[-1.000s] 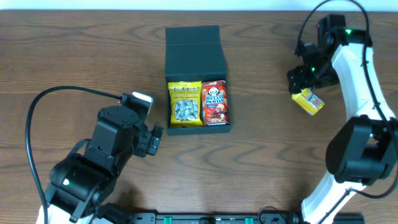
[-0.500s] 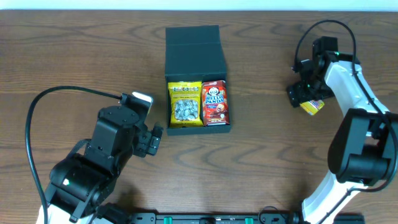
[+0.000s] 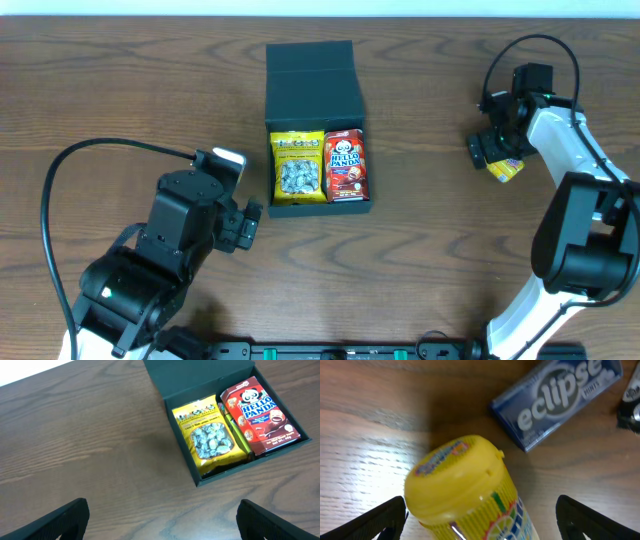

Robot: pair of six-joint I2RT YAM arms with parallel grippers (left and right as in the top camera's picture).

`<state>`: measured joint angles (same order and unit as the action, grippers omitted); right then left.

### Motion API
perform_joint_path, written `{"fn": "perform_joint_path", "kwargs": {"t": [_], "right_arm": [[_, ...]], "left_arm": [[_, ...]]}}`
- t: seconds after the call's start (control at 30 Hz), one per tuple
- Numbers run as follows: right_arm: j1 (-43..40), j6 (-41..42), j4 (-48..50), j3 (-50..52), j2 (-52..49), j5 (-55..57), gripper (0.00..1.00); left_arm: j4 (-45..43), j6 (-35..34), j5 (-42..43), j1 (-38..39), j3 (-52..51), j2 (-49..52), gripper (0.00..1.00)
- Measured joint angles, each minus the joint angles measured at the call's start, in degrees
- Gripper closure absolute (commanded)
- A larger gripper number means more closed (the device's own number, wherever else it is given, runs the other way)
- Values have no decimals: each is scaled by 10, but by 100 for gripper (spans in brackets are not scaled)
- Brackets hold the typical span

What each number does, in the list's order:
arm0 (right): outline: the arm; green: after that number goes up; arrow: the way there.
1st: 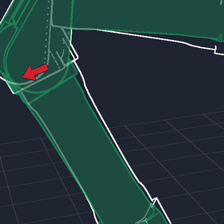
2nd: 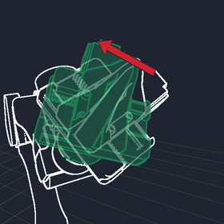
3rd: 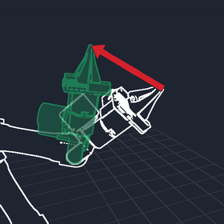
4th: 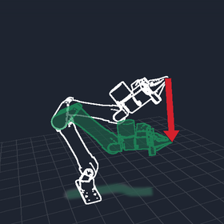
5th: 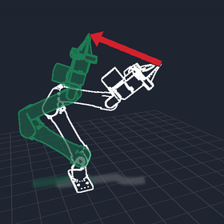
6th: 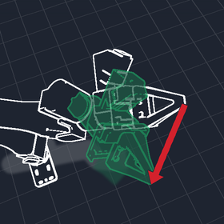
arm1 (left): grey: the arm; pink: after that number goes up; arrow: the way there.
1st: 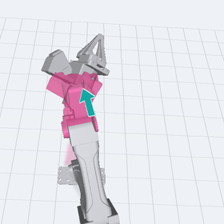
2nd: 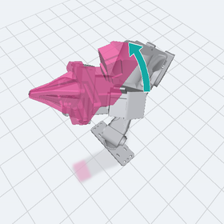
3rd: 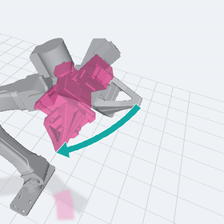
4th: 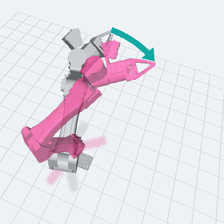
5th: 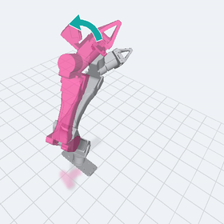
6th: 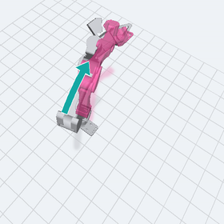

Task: Pack container
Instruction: 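Move the right gripper to the yellow Mentos bottle and grasp it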

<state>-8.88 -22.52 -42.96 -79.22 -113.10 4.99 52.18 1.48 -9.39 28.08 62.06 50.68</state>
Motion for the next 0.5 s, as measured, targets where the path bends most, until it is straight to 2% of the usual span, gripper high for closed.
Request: {"fn": "perform_joint_path", "kwargs": {"t": [0.37, 0.5], "right_arm": [[0, -3, 2, 2, -21, -62, 12], [0, -4, -4, 2, -27, -72, 23]], "left_arm": [[0, 0, 0, 0, 0, 0, 5], [0, 0, 0, 0, 0, 0, 5]]}}
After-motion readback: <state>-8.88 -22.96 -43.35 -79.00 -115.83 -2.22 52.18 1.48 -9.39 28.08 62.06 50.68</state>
